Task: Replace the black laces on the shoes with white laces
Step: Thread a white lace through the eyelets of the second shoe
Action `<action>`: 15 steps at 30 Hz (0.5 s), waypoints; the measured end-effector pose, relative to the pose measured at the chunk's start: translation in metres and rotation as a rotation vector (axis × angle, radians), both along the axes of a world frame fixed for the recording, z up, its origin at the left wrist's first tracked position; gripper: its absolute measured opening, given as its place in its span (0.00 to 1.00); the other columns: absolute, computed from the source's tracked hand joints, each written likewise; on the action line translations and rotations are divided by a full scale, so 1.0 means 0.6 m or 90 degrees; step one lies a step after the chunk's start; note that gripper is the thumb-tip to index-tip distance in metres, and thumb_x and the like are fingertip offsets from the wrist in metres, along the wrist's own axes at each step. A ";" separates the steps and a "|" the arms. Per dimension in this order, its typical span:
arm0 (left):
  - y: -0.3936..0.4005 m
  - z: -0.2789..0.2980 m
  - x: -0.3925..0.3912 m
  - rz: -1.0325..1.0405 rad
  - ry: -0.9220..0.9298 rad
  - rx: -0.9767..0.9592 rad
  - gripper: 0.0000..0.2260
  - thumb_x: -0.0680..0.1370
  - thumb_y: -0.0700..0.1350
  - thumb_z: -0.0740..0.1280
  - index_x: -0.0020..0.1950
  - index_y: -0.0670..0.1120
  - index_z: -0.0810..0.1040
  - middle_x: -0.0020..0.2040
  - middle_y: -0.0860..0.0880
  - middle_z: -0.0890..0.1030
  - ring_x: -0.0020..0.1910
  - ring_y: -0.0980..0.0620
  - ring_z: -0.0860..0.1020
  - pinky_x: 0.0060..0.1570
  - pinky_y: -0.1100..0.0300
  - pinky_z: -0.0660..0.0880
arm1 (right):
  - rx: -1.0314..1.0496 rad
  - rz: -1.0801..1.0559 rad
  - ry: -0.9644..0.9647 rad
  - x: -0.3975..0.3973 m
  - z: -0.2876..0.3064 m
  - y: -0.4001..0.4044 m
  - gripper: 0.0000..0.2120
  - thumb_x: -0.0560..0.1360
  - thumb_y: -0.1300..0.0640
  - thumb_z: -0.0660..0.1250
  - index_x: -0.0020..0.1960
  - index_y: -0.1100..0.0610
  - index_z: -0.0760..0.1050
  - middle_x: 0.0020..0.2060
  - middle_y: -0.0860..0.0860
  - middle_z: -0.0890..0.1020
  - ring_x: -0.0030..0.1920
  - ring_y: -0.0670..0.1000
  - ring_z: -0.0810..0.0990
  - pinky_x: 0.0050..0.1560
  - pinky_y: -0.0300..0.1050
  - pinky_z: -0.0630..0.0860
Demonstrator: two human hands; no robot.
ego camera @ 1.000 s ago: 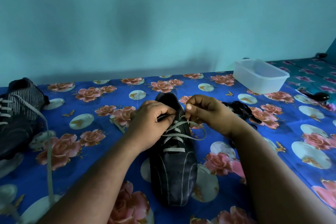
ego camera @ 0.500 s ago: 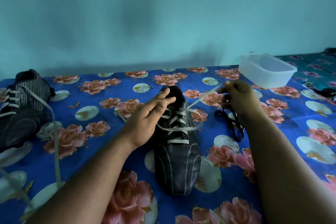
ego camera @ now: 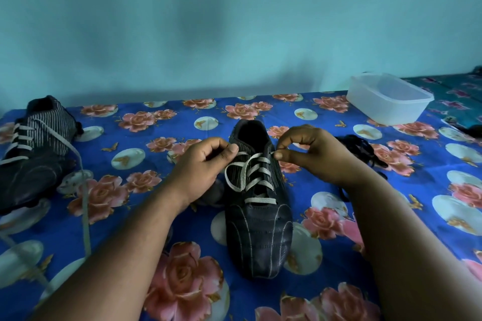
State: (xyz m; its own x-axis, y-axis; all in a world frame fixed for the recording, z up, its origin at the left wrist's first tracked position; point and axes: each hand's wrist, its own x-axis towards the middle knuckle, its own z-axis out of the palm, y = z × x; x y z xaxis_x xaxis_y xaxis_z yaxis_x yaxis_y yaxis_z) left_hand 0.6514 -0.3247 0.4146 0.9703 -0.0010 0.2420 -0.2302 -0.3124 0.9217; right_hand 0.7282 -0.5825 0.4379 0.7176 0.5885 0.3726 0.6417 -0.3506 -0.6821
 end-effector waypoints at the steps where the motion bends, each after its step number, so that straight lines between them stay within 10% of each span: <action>1: 0.000 -0.001 0.001 -0.004 -0.003 0.013 0.12 0.76 0.57 0.69 0.47 0.48 0.82 0.44 0.44 0.83 0.44 0.54 0.79 0.49 0.55 0.77 | 0.018 -0.015 0.034 0.000 0.002 -0.004 0.04 0.76 0.55 0.75 0.44 0.55 0.83 0.42 0.48 0.85 0.45 0.42 0.81 0.50 0.33 0.73; 7: -0.002 -0.006 0.005 0.011 -0.021 0.056 0.09 0.75 0.55 0.71 0.46 0.50 0.81 0.44 0.44 0.82 0.43 0.52 0.78 0.48 0.51 0.77 | 0.042 -0.381 0.005 0.045 -0.018 -0.049 0.07 0.78 0.51 0.72 0.43 0.50 0.79 0.39 0.43 0.81 0.39 0.40 0.77 0.39 0.38 0.73; 15: -0.002 -0.003 0.003 0.029 -0.041 0.096 0.06 0.78 0.52 0.72 0.47 0.51 0.80 0.42 0.48 0.81 0.42 0.54 0.77 0.43 0.64 0.72 | -0.105 -0.598 -0.041 0.047 -0.027 -0.049 0.13 0.79 0.45 0.69 0.61 0.48 0.79 0.64 0.54 0.77 0.69 0.61 0.66 0.64 0.61 0.64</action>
